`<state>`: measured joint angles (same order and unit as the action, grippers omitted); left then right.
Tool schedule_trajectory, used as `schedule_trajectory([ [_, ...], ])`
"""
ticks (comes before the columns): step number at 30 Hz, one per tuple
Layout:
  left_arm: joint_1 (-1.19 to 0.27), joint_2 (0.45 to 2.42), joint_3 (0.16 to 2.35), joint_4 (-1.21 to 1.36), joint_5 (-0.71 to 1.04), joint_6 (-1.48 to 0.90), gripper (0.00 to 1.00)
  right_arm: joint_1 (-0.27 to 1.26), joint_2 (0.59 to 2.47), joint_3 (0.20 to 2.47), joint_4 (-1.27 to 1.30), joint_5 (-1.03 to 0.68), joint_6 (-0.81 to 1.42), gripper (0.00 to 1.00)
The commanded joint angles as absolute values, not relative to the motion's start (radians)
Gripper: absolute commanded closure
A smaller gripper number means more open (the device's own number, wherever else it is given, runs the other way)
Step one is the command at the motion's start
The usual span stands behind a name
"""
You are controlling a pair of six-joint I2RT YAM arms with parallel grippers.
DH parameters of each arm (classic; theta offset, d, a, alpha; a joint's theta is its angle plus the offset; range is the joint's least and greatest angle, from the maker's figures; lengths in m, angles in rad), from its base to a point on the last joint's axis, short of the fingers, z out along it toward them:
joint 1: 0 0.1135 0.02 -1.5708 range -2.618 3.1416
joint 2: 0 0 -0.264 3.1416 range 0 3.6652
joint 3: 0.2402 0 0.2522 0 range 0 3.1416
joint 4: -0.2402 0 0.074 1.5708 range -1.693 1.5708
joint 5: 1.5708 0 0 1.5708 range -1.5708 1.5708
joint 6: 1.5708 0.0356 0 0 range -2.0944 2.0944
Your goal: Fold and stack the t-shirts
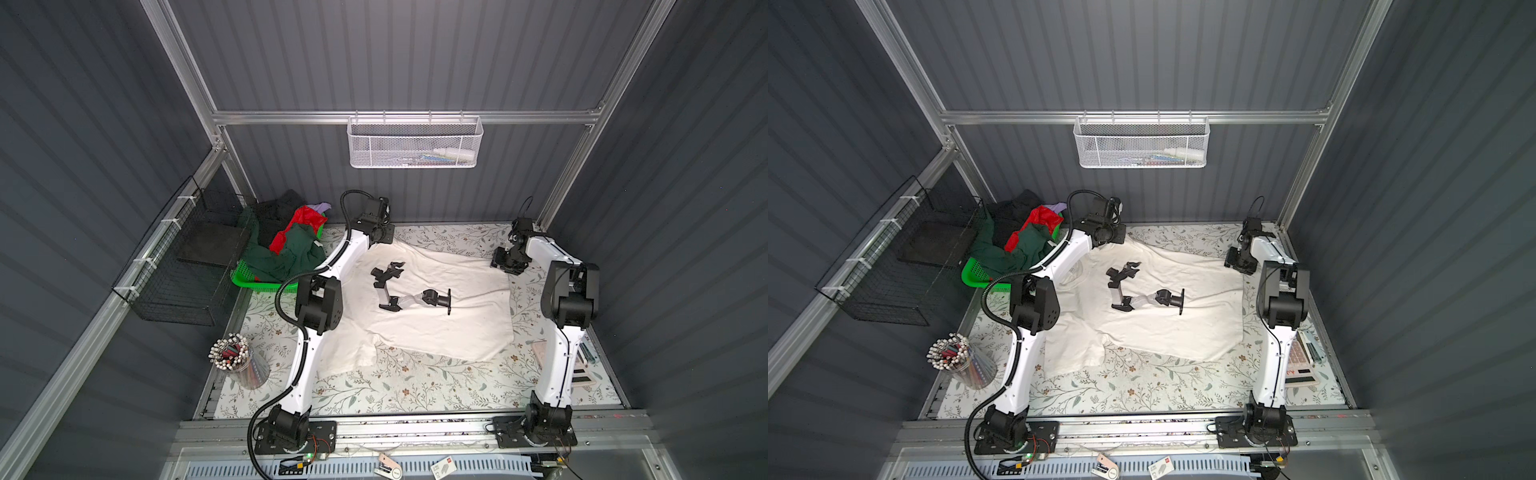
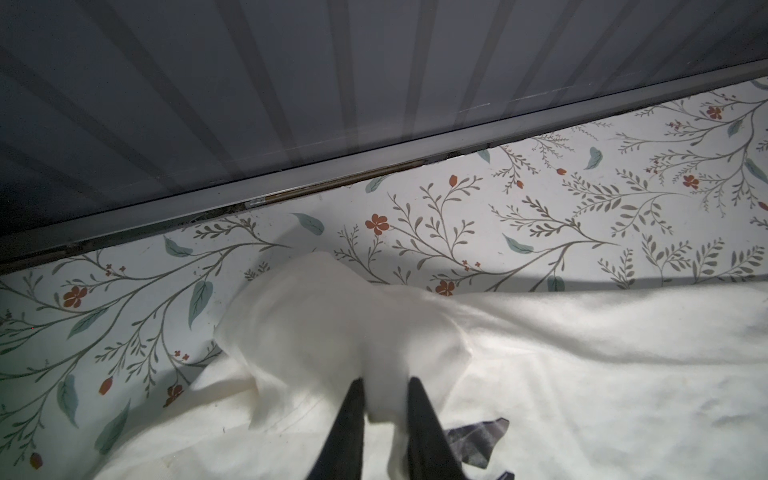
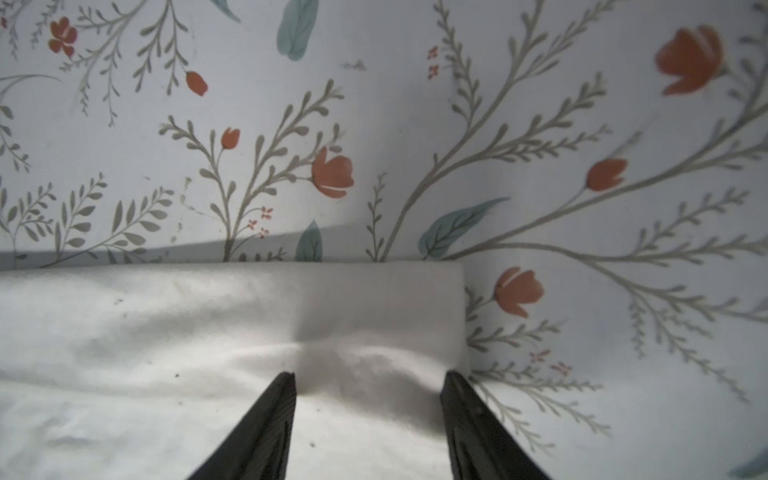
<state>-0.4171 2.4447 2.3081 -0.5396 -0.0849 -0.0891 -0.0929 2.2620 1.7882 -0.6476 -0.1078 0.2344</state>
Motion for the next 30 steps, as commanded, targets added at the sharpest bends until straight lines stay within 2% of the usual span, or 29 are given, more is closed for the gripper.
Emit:
schedule_trajectory([
  [1, -0.411, 2.399, 2.286, -0.533, -0.077, -0.087, 0.79, -0.098, 2.249, 1.799, -0.686, -0.073, 0.227, 0.41],
  [10, -0.411, 2.407, 2.283, -0.52, -0.067, -0.089, 0.77, -0.088, 2.278, 1.82, -0.701, -0.098, 0.231, 0.42],
  [14, -0.411, 2.418, 2.28, -0.518, -0.063, -0.083, 0.77, -0.08, 2.305, 1.855, -0.723, -0.122, 0.221, 0.5],
  [17, -0.411, 2.428, 2.286, -0.53, -0.069, -0.074, 0.77, -0.078, 2.288, 1.836, -0.7, -0.107, 0.22, 0.52],
  [19, -0.411, 2.43, 2.286, -0.535, -0.074, -0.066, 0.77, -0.078, 2.271, 1.817, -0.679, -0.11, 0.223, 0.6],
  [26, -0.411, 2.428, 2.286, -0.539, -0.098, -0.047, 0.77, -0.078, 2.251, 1.801, -0.655, -0.102, 0.231, 0.97],
  [27, -0.411, 2.426, 2.286, -0.544, -0.099, -0.045, 0.78, -0.078, 2.248, 1.8, -0.655, -0.104, 0.229, 1.0],
  [30, -0.411, 2.414, 2.282, -0.561, -0.111, -0.033, 0.81, -0.077, 2.223, 1.791, -0.658, -0.097, 0.236, 1.0],
])
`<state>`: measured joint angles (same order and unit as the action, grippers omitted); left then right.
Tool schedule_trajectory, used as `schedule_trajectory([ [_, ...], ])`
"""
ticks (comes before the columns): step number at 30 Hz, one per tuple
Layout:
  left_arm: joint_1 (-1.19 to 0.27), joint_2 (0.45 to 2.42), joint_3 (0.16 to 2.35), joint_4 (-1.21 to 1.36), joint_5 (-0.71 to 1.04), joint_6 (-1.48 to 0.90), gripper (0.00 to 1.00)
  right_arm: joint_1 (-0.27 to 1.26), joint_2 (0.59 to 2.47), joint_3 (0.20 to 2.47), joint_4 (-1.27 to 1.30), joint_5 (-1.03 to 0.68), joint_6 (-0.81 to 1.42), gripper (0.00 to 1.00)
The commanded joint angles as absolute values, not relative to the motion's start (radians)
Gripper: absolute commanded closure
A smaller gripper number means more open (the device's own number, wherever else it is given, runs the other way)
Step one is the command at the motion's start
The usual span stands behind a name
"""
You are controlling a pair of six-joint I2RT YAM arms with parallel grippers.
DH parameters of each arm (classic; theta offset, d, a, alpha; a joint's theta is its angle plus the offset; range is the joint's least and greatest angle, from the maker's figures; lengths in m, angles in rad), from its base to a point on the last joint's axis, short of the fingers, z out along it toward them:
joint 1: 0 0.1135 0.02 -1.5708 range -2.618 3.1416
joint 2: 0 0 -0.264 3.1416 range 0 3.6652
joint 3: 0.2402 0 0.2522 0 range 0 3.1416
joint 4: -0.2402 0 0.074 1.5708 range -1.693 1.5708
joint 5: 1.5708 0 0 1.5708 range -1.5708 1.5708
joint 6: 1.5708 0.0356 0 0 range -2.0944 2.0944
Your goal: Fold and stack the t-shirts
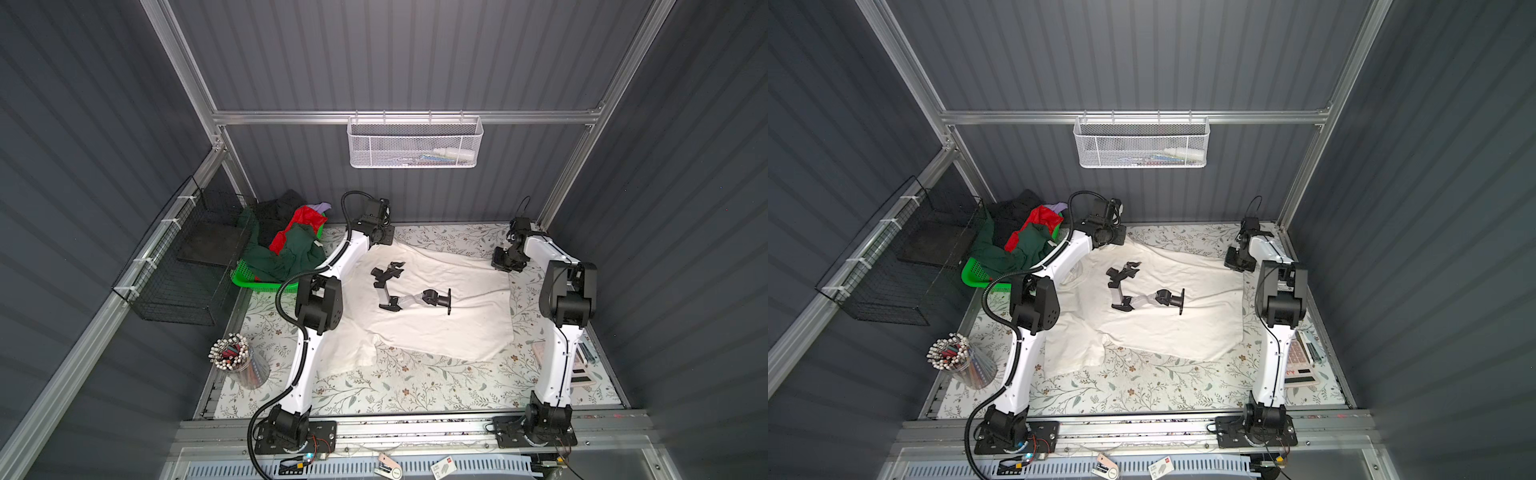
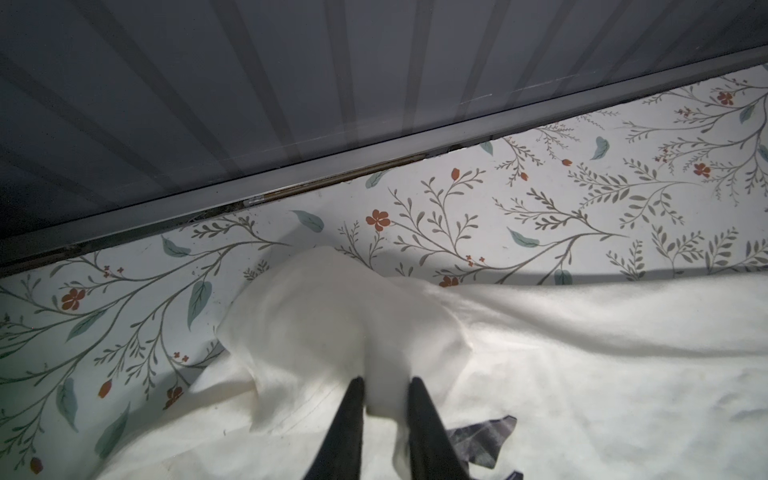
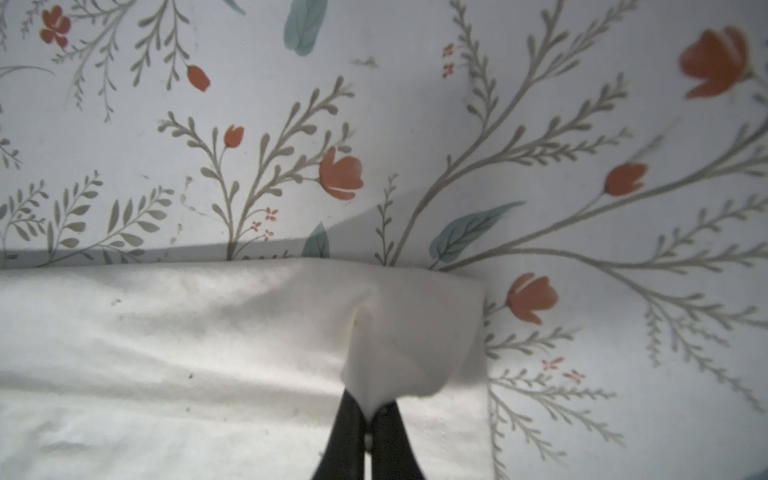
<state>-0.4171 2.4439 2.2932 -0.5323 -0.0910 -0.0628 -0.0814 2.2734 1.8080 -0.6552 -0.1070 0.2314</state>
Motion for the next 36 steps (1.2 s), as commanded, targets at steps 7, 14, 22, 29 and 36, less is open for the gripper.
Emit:
schedule_trajectory([
  [7, -0.41, 2.335, 2.167, -0.546, -0.171, -0.023, 0.82, -0.11, 2.085, 1.671, -0.581, -0.064, 0.285, 1.0],
  [14, -0.411, 2.263, 2.08, -0.543, -0.183, -0.047, 0.85, -0.117, 1.986, 1.545, -0.51, -0.094, 0.362, 1.0],
  [22, -0.411, 2.18, 1.97, -0.539, -0.196, -0.067, 0.85, -0.117, 1.932, 1.453, -0.479, -0.124, 0.401, 1.0],
  [29, -0.41, 2.236, 1.994, -0.588, -0.227, -0.129, 0.6, -0.118, 1.931, 1.417, -0.467, -0.172, 0.414, 1.0],
  [36, -0.326, 2.338, 2.069, -0.585, -0.016, -0.281, 0.55, -0.118, 1.854, 1.325, -0.42, -0.204, 0.432, 1.0],
])
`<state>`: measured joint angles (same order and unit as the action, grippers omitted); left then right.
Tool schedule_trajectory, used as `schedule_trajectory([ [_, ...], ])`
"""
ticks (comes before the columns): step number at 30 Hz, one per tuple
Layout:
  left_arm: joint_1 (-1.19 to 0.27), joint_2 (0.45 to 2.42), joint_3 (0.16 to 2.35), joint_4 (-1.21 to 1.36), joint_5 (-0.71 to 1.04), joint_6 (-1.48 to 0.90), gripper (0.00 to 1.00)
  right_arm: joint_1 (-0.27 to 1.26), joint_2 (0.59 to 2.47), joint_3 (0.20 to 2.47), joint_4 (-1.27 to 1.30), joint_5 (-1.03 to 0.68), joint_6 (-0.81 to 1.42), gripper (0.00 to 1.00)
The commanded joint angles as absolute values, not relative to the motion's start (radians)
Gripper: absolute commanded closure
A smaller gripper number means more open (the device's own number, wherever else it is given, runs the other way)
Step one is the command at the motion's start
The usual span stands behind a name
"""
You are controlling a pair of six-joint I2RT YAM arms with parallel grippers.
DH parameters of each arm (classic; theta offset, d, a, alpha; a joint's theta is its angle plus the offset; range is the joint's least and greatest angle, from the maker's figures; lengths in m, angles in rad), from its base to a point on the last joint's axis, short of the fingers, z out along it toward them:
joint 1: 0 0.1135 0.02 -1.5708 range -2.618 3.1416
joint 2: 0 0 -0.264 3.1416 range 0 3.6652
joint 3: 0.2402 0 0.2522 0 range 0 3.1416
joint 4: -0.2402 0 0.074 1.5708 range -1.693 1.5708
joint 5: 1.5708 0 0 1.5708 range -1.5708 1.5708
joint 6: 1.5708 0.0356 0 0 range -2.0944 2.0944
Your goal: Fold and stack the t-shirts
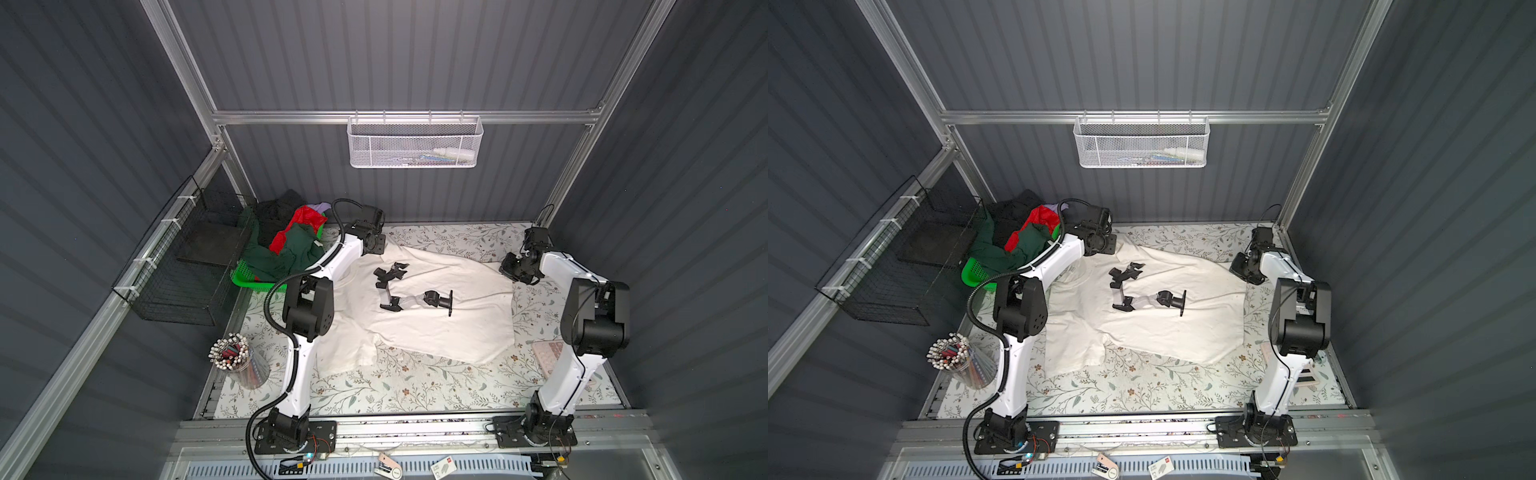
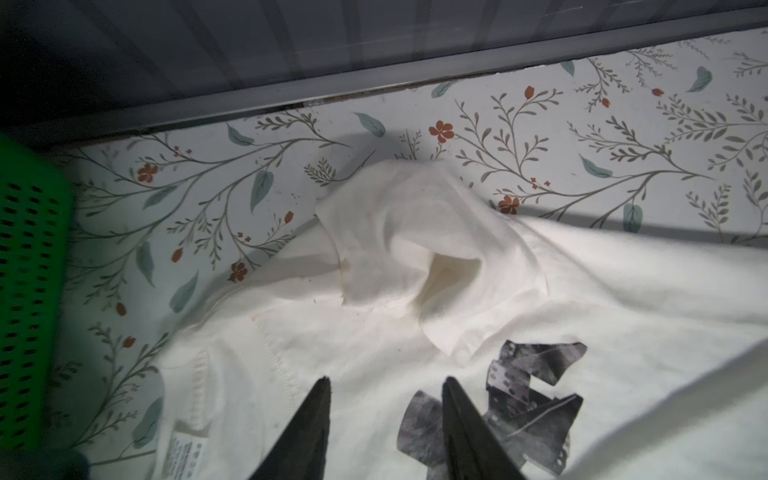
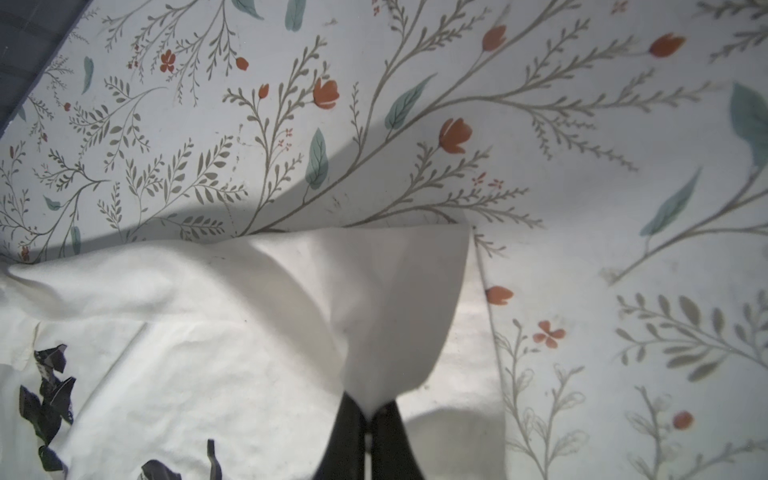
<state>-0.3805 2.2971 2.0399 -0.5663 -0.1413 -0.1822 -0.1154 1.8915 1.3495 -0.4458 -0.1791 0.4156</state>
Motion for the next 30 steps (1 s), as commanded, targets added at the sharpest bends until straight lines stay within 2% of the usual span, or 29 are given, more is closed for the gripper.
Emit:
schedule_trajectory([
  [1, -0.306, 2.348, 2.065, -0.559, 0.037, -0.313, 0.54, -0.118, 1.847, 1.314, -0.414, -0.214, 0.434, 1.0],
  [4, -0.258, 2.385, 2.061, -0.488, 0.178, -0.409, 0.52, -0.118, 1.849, 1.292, -0.402, -0.24, 0.441, 1.0],
  [8, -0.236, 2.444, 2.097, -0.435, 0.269, -0.457, 0.5, -0.117, 1.856, 1.271, -0.394, -0.254, 0.442, 1.0],
  [19, -0.233, 2.546, 2.167, -0.377, 0.362, -0.523, 0.47, -0.118, 1.857, 1.262, -0.394, -0.282, 0.435, 1.0],
  [22, -0.233, 2.562, 2.175, -0.349, 0.387, -0.539, 0.5, -0.118, 1.863, 1.262, -0.394, -0.288, 0.439, 1.0],
  [30, -0.23, 2.552, 2.179, -0.384, 0.34, -0.528, 0.52, -0.118, 1.864, 1.267, -0.394, -0.296, 0.436, 1.0],
])
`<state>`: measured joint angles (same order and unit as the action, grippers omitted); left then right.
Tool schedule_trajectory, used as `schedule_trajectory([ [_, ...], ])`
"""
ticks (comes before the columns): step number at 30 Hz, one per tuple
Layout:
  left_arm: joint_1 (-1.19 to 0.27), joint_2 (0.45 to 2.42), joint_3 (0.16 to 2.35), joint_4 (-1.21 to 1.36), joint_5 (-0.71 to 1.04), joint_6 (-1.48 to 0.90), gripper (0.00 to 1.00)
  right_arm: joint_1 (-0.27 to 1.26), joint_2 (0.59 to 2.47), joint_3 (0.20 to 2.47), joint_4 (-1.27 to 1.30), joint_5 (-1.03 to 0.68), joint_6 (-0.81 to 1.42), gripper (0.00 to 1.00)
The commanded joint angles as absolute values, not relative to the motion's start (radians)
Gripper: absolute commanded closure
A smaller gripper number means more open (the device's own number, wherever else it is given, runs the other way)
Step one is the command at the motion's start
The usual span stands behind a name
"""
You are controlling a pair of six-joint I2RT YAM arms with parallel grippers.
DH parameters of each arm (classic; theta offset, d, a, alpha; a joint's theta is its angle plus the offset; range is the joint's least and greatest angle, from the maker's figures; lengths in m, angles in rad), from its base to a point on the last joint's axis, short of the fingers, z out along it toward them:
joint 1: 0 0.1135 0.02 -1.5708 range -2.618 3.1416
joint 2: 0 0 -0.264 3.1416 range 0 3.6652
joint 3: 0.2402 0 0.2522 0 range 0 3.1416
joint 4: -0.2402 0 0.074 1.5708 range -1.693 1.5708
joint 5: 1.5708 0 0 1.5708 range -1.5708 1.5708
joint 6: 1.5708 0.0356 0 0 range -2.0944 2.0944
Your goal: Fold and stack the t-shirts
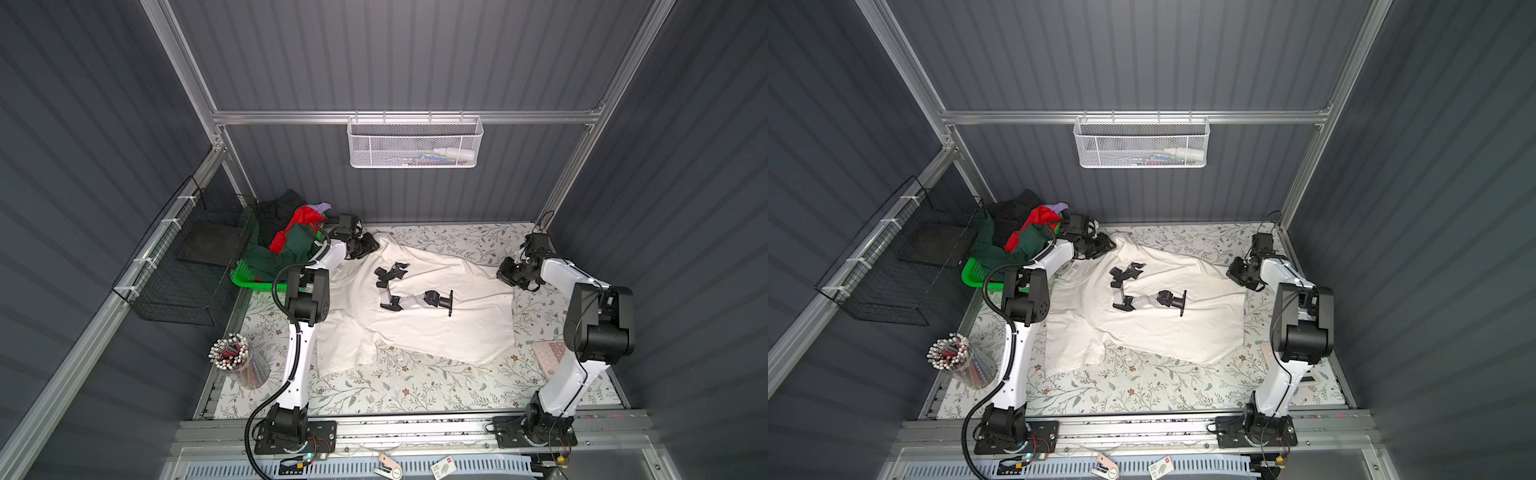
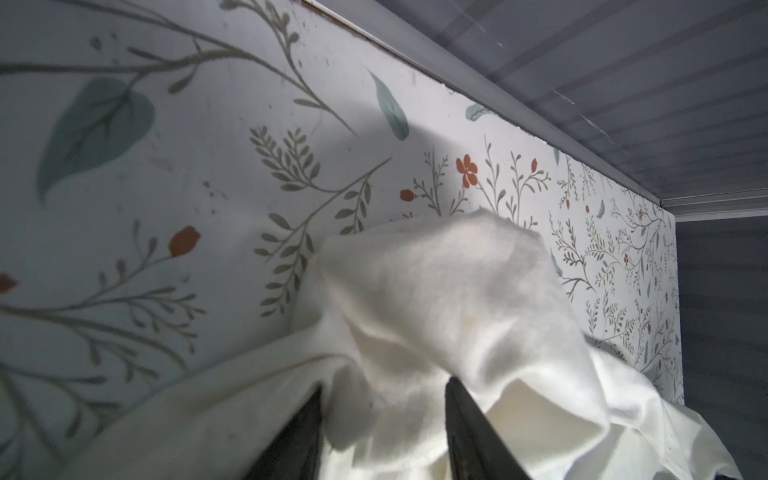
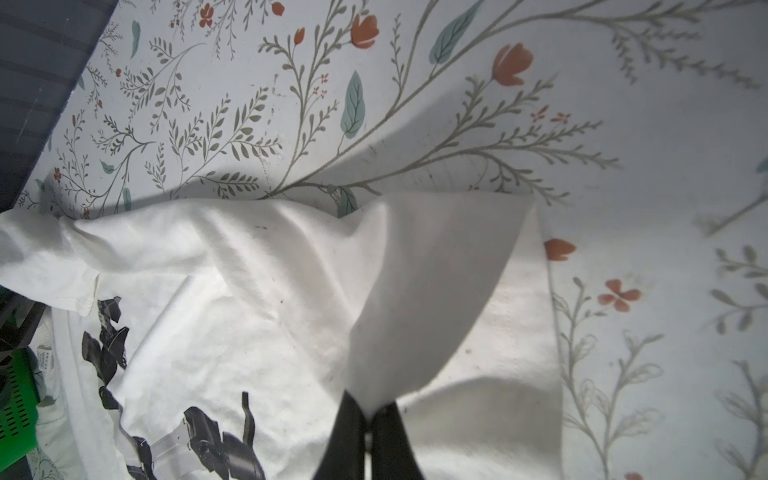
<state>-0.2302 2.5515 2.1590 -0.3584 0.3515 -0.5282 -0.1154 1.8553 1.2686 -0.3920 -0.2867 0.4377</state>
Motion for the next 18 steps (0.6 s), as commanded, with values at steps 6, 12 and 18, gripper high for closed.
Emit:
schedule_trajectory([
  [6, -0.175, 2.531, 2.152, -0.378, 0.303, -0.546, 0.5, -0.123, 1.859, 1.271, -0.395, -0.275, 0.436, 1.0],
  [12, -0.138, 2.559, 2.189, -0.378, 0.314, -0.535, 0.61, -0.126, 1.884, 1.28, -0.394, -0.289, 0.437, 1.0],
  [18, -0.124, 2.569, 2.195, -0.375, 0.322, -0.552, 0.62, -0.126, 1.903, 1.283, -0.394, -0.303, 0.44, 1.0],
])
